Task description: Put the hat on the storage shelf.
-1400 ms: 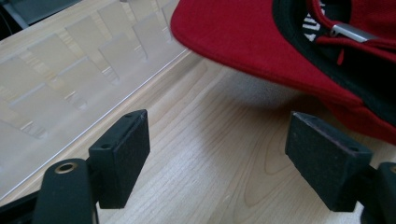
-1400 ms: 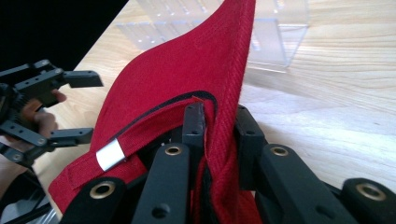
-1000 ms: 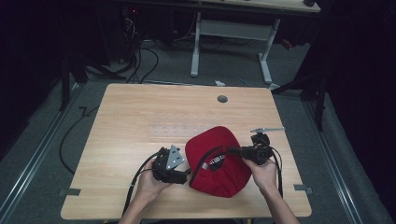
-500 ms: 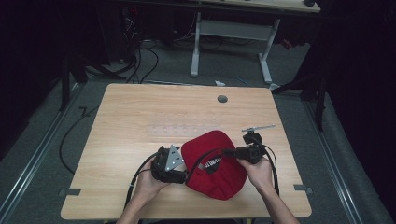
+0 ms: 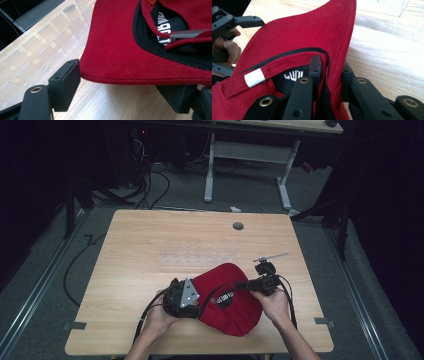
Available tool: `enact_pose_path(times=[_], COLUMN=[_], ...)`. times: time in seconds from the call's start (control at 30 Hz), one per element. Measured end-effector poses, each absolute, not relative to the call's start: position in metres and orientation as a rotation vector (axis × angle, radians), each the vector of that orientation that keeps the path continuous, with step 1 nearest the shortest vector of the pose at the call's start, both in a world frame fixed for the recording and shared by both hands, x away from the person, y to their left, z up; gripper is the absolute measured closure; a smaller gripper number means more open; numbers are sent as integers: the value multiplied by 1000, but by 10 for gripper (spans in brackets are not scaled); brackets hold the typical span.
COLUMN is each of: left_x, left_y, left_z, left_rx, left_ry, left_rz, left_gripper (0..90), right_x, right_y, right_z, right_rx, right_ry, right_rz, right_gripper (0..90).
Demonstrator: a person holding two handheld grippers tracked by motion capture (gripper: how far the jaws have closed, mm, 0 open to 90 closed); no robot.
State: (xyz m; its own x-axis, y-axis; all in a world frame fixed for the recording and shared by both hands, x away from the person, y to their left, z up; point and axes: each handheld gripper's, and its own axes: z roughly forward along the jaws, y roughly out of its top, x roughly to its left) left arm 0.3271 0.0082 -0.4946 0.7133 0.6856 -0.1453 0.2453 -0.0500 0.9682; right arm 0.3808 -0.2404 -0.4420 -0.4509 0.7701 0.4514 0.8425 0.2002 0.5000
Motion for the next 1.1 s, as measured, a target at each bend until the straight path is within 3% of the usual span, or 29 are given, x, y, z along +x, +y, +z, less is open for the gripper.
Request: enact_pose_path(times=[0.17, 0.23, 0.57, 1.1], left_x=[326, 324, 319, 309], left_y=[7, 6, 6, 16], left_z=[-497, -496, -493, -483], left_rx=[1657, 1649, 1669, 1721], left_ry=[752, 735, 695, 633], left_rz=[457, 441, 456, 354], left_gripper=[287, 371, 509, 691], right_x=[378, 378, 377, 381], right_y=[-239, -239, -237, -233], right_z=[-439, -439, -438, -442], right_rx=[-1569, -1558, -1519, -1466], right_ry=[-2332, -2322, -2289, -2250], right_rz=[-1105, -1111, -1164, -1147], right_gripper=[784, 783, 771, 647])
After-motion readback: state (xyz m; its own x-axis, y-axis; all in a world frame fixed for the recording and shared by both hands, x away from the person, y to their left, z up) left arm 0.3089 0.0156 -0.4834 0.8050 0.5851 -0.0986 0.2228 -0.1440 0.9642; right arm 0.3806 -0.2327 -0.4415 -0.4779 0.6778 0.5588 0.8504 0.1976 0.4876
